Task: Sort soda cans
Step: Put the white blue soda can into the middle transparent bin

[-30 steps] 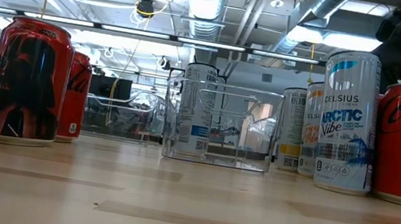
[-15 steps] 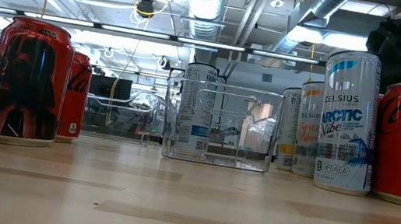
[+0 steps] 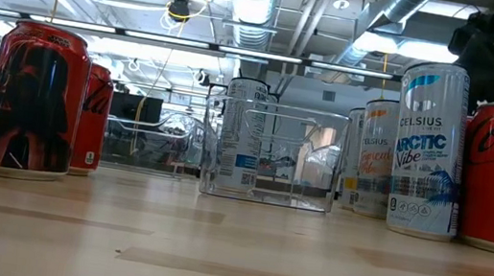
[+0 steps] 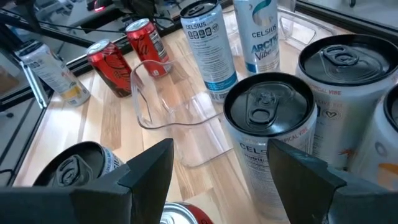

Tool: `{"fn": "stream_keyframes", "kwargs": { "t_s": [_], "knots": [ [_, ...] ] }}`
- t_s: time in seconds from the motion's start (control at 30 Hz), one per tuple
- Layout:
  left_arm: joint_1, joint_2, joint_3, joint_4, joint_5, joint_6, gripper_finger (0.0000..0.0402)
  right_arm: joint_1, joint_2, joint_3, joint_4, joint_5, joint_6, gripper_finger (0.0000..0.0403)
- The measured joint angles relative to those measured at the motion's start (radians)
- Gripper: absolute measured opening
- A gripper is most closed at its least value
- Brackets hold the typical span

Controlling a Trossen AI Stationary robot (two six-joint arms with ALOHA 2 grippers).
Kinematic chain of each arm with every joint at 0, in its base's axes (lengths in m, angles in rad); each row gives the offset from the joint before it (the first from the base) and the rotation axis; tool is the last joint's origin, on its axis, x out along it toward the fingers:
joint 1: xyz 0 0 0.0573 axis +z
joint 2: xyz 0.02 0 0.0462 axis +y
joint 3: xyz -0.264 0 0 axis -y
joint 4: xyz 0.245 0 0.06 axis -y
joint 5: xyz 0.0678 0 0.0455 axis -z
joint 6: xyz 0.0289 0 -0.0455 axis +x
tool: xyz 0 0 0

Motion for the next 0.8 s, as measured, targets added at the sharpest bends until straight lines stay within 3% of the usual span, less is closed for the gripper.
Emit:
{"fn": "stream_keyframes", "kwargs": {
  "t_s": [0.33, 0.6, 0.8],
  "knots": [
    [-0.023, 0.000, -0.001, 0.011, -0.101, -0.021, 0.0393, 0.000, 0.000, 0.000, 0.003, 0.000, -0.002, 0.0281],
    [-0.032, 0.000, -0.096, 0.095, -0.065, -0.036, 0.0389, 0.000, 0.000, 0.000, 0.004, 0.000, -0.001, 0.0281],
    [-0.032, 0.000, -0.098, 0.099, -0.066, -0.021, 0.0383, 0.000, 0.000, 0.000, 0.014, 0.000, 0.000, 0.0281]
  ]
}}
